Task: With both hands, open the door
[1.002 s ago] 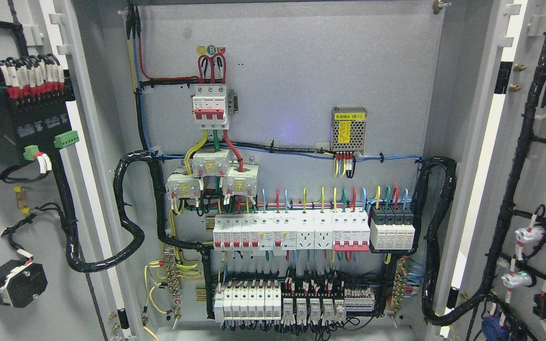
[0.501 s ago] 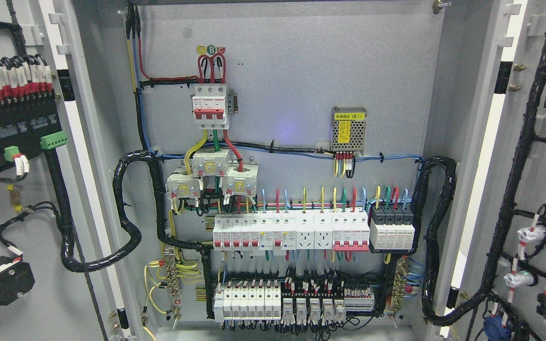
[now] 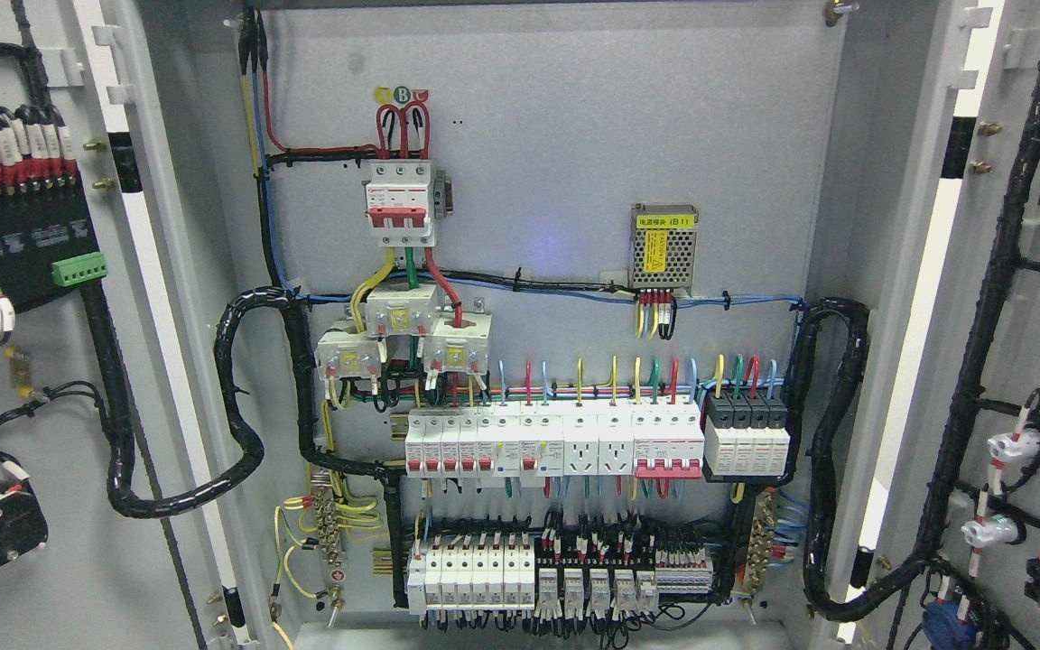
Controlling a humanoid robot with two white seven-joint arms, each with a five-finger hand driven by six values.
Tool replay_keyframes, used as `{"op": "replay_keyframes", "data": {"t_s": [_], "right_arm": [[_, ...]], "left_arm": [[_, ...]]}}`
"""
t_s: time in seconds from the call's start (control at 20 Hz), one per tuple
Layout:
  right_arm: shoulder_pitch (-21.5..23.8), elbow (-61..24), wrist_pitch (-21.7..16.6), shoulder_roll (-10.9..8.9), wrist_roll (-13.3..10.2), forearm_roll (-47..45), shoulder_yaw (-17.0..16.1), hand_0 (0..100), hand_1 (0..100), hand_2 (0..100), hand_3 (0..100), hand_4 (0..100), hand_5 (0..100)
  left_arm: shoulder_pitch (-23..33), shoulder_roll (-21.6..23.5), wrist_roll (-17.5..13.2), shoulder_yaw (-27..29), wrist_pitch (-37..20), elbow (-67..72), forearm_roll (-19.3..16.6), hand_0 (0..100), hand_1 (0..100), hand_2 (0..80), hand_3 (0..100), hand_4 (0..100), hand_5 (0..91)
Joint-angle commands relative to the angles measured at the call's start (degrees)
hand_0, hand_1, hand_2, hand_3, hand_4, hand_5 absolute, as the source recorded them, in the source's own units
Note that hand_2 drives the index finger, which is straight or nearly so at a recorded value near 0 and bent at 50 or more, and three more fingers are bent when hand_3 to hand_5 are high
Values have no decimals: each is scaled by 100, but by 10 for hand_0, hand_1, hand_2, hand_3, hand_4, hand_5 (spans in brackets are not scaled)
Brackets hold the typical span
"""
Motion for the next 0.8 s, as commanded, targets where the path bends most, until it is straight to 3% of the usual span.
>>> {"op": "replay_keyframes", "data": {"t_s": [0.0,0.35,0.75], "right_arm": [[0,31,-437,-117,4,-5,-21,0,0,0,0,0,0],[0,40,-437,-205,13,-5,-12,0,0,0,0,0,0],[114,-4,-446,-205,31,-5,5,0,0,0,0,0,0]], "left_arm": [[-416,252,-2,207,-1472,1246,-43,0,0,0,0,28,0],[-803,533,-2,207,-1086,1976,-43,0,0,0,0,28,0],[-1322,815,-2,154,-1041,2828,-43,0,0,0,0,29,0]]}}
